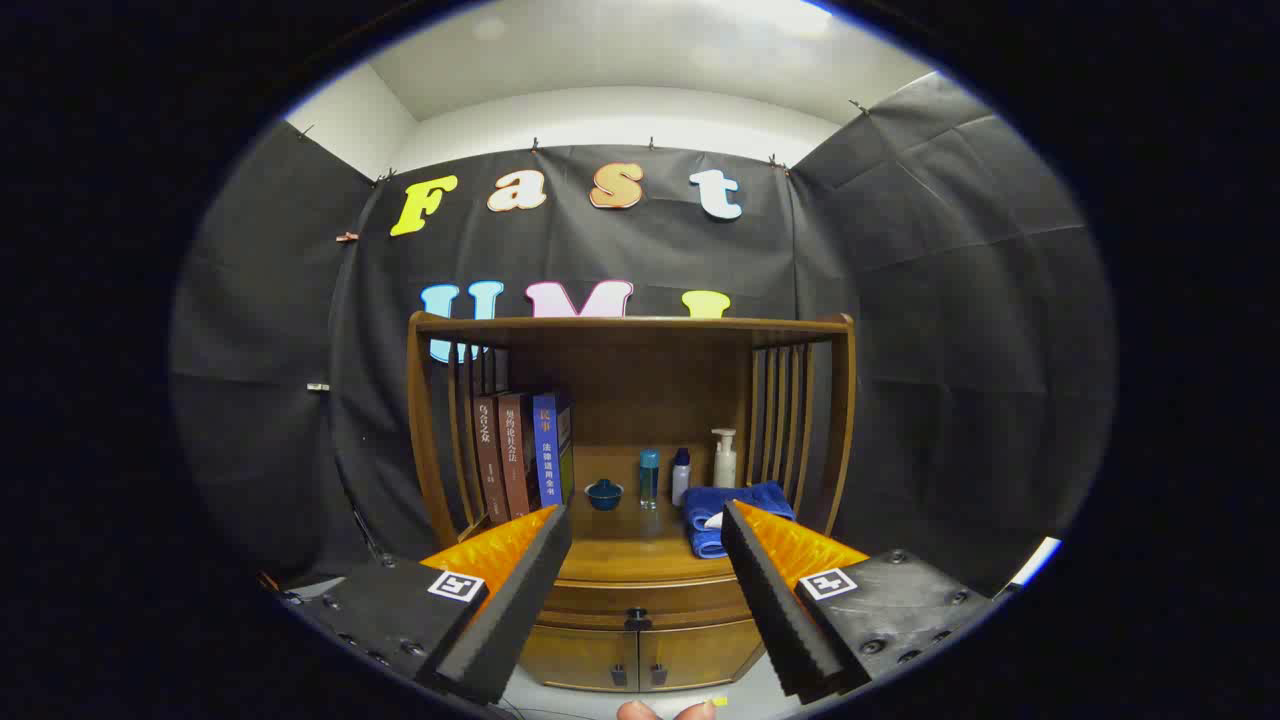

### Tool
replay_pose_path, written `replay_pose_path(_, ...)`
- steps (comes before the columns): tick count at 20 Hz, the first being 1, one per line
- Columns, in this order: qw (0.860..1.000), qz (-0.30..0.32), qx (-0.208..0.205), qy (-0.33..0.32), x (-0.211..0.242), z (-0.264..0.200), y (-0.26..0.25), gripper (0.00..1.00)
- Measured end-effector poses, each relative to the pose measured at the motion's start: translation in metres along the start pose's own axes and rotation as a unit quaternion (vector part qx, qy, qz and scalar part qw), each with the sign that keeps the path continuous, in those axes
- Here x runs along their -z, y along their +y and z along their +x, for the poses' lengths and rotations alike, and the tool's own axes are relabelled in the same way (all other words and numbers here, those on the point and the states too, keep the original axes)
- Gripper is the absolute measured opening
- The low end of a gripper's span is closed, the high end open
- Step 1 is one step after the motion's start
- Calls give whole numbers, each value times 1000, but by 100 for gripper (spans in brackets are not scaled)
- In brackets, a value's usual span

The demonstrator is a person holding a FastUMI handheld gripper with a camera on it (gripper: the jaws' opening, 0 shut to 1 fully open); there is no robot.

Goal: Pull open the drawer, take out the items inside it, and place them on the countertop above the cabinet.

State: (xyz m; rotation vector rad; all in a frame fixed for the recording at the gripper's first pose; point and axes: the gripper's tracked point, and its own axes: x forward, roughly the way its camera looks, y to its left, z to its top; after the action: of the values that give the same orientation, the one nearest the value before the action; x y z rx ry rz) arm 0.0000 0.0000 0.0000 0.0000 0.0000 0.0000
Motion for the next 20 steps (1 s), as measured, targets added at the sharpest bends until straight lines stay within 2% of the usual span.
replay_pose_path(3,1000,-7,-9,12,11,2,10,99)
replay_pose_path(7,1000,-3,-18,4,2,0,19,99)
replay_pose_path(12,1000,-22,0,-21,-9,-3,12,98)
replay_pose_path(20,999,-28,1,-28,-5,3,14,98)
